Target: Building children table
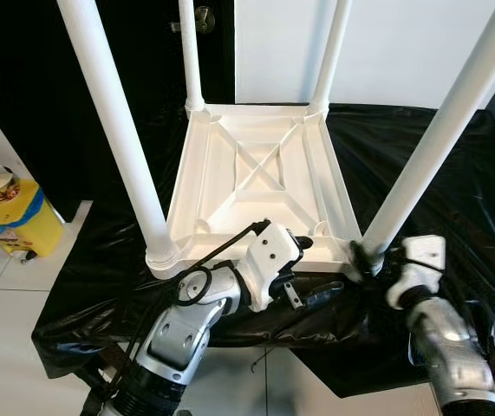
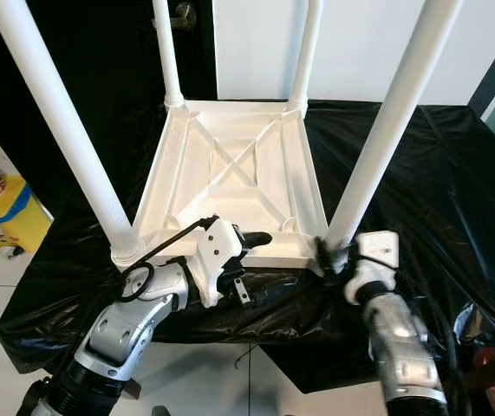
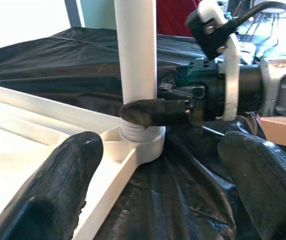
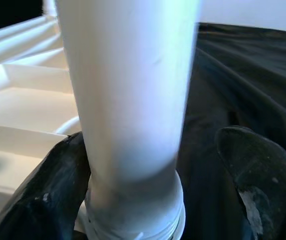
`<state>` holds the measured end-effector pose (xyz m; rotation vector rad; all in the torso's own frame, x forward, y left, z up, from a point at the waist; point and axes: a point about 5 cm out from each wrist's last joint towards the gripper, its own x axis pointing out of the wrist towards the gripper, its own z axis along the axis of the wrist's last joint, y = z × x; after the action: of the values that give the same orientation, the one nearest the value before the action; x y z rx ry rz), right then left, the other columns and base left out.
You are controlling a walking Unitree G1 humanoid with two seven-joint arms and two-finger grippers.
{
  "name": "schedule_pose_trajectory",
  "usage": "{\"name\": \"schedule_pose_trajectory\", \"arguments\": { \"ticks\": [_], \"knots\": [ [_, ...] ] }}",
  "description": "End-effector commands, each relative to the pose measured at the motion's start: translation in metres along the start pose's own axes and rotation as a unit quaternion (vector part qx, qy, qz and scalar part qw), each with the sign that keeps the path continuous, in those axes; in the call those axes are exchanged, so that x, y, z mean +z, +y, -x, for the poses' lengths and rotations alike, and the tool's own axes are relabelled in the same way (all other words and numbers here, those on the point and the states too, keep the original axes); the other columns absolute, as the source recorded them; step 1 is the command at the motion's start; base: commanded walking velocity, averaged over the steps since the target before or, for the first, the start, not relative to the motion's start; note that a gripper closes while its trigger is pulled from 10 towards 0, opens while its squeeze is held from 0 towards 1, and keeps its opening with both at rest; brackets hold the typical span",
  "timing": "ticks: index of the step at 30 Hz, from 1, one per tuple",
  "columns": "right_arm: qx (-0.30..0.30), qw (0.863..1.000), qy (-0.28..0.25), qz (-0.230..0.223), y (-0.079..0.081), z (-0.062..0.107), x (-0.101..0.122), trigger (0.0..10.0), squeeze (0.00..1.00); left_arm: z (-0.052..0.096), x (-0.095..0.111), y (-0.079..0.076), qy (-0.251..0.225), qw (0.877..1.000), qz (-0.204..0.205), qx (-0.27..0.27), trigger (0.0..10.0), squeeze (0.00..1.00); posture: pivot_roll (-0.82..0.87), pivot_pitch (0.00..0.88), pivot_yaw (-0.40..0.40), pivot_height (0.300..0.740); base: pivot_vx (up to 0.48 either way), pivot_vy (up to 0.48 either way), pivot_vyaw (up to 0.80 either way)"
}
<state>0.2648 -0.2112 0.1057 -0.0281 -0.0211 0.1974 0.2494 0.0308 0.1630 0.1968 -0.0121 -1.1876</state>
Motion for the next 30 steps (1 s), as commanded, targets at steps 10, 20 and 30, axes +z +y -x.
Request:
{"name": "schedule_pose_trajectory", "arguments": {
  "ticks": [10, 20, 30],
  "knots": [
    [0.091, 0.994, 0.008, 0.057, -0.014, -0.021, 0.011, 10.0, 0.00, 0.001, 0.005, 0.009, 0.001, 1.000, -0.016, 0.018, 10.0, 0.00, -0.07, 0.000, -0.038, 0.740, 0.000, 0.000, 0.00],
    [0.079, 0.995, 0.001, 0.063, -0.012, -0.025, 0.010, 0.0, 0.00, 0.041, 0.017, 0.050, 0.002, 0.994, -0.046, 0.103, 10.0, 0.00, -0.04, 0.000, -0.038, 0.740, 0.000, 0.000, 0.00],
    [0.051, 0.998, -0.025, 0.035, -0.009, -0.019, 0.011, 10.0, 0.00, 0.091, 0.007, 0.088, 0.060, 0.981, -0.075, 0.171, 10.0, 0.00, -0.03, 0.019, -0.028, 0.740, 0.000, 0.000, 0.00]
  ]
}}
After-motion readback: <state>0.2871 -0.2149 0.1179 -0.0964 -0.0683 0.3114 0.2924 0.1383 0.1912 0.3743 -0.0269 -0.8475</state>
